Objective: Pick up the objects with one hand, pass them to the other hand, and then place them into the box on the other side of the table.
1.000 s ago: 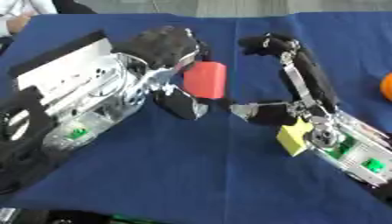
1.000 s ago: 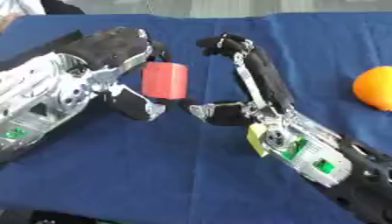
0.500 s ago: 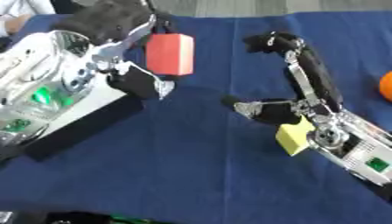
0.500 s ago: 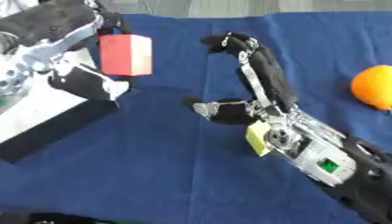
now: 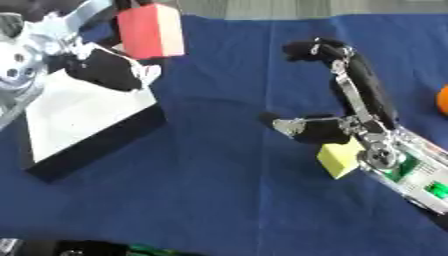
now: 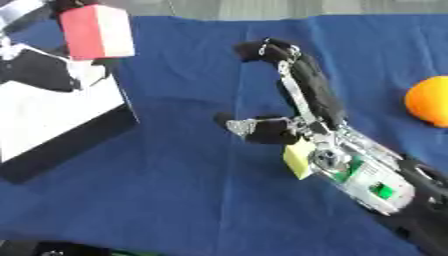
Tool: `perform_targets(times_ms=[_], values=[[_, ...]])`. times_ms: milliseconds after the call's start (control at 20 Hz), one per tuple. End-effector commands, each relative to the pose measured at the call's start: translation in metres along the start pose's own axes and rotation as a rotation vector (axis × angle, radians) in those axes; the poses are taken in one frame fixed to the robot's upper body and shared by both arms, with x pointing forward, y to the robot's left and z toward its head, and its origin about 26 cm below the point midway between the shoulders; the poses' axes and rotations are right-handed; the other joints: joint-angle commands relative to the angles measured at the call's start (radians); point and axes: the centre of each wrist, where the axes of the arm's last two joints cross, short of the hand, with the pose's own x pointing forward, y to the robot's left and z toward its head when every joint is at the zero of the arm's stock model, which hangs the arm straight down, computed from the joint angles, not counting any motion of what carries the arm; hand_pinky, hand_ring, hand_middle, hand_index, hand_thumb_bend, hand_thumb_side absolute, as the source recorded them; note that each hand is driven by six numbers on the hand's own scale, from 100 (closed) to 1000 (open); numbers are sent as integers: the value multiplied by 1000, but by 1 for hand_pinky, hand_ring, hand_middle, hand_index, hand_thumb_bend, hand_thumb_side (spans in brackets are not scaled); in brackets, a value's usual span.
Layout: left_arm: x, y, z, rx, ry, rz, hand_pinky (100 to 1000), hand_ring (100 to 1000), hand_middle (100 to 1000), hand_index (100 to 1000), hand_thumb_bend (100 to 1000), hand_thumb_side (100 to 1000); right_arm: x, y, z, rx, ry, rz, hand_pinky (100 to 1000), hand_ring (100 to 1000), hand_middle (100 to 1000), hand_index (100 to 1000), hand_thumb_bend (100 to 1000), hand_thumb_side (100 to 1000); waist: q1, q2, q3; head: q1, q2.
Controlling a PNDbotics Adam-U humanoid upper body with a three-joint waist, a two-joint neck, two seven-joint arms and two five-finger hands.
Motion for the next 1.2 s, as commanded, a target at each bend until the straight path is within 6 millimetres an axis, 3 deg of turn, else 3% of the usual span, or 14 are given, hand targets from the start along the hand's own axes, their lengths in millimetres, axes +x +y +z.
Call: perform_targets(times_ms=[50, 950, 1150, 1200], values=[[-17, 10, 0, -13, 112, 7, 734, 570, 382, 437, 100, 246, 3, -6, 0, 17, -44, 24, 726, 708, 618, 774, 644, 190, -2, -14, -2, 18, -2], [-116, -30, -31, -54, 419, -44, 730, 606, 469, 501, 100, 261, 1, -1, 10, 63, -140, 76, 736, 695, 605, 756, 640, 191, -19, 1, -36, 93, -2], [-129, -37, -37, -73, 460, -57, 743, 630, 513, 581, 100, 279, 1, 1, 11, 76, -137, 81, 737, 693, 605, 755, 641, 192, -22, 3, -40, 101, -2], [-132, -39, -38, -83, 467, -62, 755, 651, 540, 639, 100, 291, 1, 1, 11, 78, -136, 82, 737, 693, 605, 755, 641, 192, -23, 3, -41, 102, -2]])
